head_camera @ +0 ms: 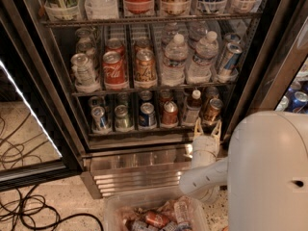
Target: Pick orange can from bottom shelf of fridge
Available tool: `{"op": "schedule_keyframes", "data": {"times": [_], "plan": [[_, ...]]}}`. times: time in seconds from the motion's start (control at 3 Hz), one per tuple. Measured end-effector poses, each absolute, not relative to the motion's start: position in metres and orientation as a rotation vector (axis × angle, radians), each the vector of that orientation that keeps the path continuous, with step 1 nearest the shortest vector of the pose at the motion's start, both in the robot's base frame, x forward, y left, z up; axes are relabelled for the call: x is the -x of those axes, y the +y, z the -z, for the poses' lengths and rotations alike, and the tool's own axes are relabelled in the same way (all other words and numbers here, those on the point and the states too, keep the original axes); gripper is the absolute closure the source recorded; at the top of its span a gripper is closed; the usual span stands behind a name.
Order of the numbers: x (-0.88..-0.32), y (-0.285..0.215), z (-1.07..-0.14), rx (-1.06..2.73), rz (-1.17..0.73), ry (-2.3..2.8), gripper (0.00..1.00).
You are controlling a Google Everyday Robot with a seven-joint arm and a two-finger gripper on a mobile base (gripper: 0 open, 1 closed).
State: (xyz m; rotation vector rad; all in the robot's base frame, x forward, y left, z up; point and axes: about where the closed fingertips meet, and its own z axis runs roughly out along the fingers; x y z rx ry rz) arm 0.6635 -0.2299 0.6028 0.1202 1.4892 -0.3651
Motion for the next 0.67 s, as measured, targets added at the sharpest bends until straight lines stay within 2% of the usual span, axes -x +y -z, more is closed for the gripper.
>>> {"op": "schedule_keyframes", "data": {"times": [0.33,0.67], "plan": [[-0.6664,-0.2287,-0.5988,-0.098,0.373,1.514,0.62],[-0.6664,-0.2287,-0.5988,-0.098,0.373,1.514,0.42]]}}
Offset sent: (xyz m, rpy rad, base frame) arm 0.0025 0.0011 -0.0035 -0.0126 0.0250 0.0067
